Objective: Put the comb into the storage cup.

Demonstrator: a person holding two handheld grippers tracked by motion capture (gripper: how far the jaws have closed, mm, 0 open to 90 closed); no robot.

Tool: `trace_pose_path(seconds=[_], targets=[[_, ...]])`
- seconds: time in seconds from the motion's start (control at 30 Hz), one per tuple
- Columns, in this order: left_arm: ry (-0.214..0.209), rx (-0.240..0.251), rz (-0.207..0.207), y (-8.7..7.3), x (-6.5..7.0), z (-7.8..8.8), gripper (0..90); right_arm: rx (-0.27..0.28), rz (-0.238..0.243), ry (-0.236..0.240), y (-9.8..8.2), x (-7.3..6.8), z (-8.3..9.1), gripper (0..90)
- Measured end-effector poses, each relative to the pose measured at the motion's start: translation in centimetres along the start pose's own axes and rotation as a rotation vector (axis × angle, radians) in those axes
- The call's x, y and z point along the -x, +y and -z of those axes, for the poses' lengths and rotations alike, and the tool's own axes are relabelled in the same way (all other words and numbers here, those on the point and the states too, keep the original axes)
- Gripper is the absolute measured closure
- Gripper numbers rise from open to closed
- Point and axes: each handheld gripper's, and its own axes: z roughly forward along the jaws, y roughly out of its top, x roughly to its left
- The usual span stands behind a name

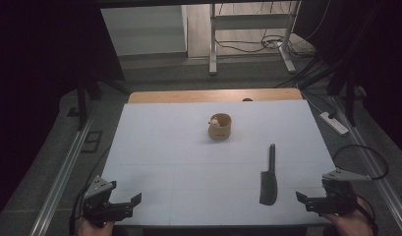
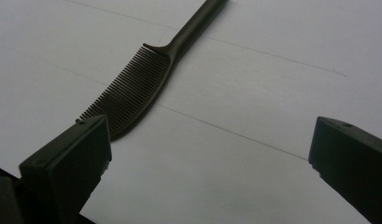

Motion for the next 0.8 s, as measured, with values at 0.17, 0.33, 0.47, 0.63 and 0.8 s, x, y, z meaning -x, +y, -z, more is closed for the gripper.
trace_pose_path(seconds=[0.17,0.33,0.47,0.63,0.8], targets=[[-0.002,0.003,0.003,0.05,-0.05,-0.06,1.4,-0.007,0.013,-0.003,0.00,-0.14,-0.04,0.0],[-0.006,-0.006,-0.008,0.19,0.02,-0.25,1.4,-0.005,0.009,-0.003,-0.09,-0.05,0.04,0.0],[-0.011,-0.007,-0.004,0.22,-0.05,-0.28,1.2,-0.002,0.010,0.001,-0.13,-0.05,0.10,0.0],[-0.009,-0.010,-0.004,0.23,-0.03,-0.31,1.2,0.003,0.024,0.021,-0.11,-0.13,0.14,0.4],[-0.010,-0.010,-0.002,0.21,-0.05,-0.29,1.2,0.002,0.028,0.023,-0.06,-0.18,0.13,0.0]])
